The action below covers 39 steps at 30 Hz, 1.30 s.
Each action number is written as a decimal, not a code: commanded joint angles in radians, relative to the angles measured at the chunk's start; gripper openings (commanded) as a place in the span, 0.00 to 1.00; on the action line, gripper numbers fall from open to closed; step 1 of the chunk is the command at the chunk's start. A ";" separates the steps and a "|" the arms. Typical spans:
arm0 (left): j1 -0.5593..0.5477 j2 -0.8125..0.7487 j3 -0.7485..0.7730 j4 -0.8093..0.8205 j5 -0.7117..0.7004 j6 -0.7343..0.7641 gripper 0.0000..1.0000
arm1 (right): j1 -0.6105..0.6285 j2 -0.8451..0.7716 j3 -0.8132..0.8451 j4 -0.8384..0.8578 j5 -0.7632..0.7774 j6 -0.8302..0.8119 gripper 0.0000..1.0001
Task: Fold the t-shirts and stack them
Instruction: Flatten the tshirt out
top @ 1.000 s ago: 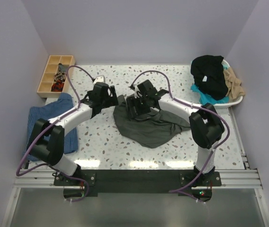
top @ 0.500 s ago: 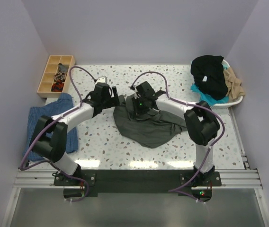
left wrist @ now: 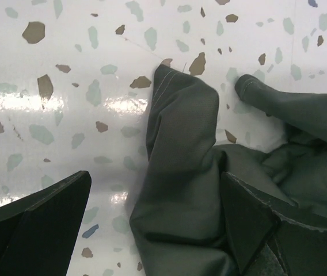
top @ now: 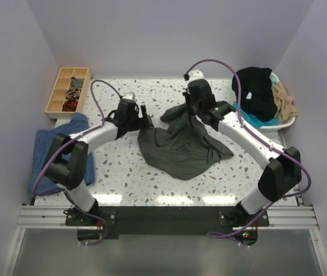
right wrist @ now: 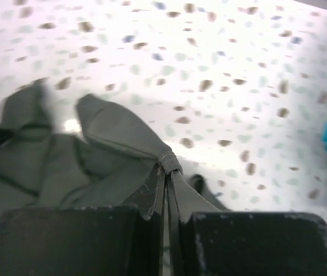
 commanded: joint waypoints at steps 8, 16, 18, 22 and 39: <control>0.007 0.136 0.179 0.137 0.083 0.026 1.00 | -0.206 -0.104 -0.071 -0.056 0.425 0.066 0.00; -0.021 0.282 0.240 0.212 0.189 0.037 1.00 | -0.219 -0.121 -0.111 -0.082 0.366 0.091 0.00; -0.042 0.324 0.270 0.222 0.179 0.054 1.00 | -0.218 -0.118 -0.113 -0.080 0.337 0.091 0.00; -0.067 0.378 0.321 0.245 0.163 0.094 1.00 | -0.218 -0.105 -0.115 -0.083 0.306 0.091 0.00; 0.037 -0.157 0.364 -0.019 0.091 0.209 0.00 | -0.226 -0.298 0.039 -0.207 0.271 0.051 0.00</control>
